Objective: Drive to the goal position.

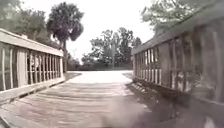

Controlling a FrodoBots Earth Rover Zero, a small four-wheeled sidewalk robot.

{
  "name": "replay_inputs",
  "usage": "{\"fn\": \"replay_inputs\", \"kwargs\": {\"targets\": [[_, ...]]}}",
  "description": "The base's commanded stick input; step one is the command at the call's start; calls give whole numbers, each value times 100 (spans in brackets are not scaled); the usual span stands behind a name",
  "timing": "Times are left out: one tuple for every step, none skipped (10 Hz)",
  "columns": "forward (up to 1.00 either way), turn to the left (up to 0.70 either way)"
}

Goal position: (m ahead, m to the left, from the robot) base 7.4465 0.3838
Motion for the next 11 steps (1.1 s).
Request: {"fn": "replay_inputs", "kwargs": {"targets": [[70,0],[70,0],[70,0],[70,0],[70,12],[70,35],[70,35],[70,0],[70,0],[70,0],[70,0]]}}
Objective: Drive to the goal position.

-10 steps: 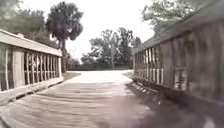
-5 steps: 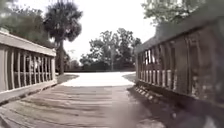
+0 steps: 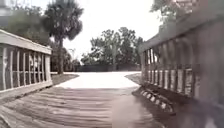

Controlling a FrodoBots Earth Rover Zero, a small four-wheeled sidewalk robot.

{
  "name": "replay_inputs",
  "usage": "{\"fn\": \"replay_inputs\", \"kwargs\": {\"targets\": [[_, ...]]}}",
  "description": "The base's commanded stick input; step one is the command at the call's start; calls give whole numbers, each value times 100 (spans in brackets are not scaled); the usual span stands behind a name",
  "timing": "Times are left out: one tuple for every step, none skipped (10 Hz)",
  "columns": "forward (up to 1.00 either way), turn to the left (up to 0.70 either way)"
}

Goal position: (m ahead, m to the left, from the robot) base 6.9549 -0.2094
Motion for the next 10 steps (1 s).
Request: {"fn": "replay_inputs", "kwargs": {"targets": [[70,0],[70,0],[70,0],[70,0],[70,0],[70,0],[70,20],[70,35],[70,34],[70,16]]}}
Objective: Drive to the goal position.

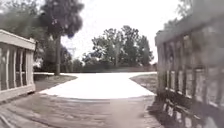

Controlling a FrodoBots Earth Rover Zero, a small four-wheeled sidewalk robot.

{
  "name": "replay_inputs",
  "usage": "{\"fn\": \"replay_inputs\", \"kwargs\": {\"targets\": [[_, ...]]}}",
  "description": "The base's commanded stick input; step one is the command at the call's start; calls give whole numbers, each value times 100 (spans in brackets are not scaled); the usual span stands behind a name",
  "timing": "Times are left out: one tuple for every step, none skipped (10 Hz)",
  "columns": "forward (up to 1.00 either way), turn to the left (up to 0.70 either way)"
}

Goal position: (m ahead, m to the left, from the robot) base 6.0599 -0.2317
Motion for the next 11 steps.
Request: {"fn": "replay_inputs", "kwargs": {"targets": [[70,0],[70,0],[70,0],[70,0],[70,0],[70,19],[70,35],[70,35],[70,35],[70,18],[70,0]]}}
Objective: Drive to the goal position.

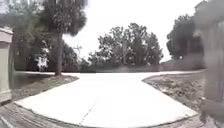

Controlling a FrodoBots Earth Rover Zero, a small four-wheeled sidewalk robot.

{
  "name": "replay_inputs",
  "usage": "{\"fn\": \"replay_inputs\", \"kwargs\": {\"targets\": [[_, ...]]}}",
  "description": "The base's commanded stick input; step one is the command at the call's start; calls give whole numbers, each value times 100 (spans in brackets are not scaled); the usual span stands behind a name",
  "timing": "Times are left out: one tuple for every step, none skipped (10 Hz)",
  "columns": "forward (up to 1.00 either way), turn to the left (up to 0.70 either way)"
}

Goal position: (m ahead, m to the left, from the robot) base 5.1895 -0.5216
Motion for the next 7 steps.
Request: {"fn": "replay_inputs", "kwargs": {"targets": [[70,0],[70,0],[70,0],[70,0],[70,0],[70,0],[70,0]]}}
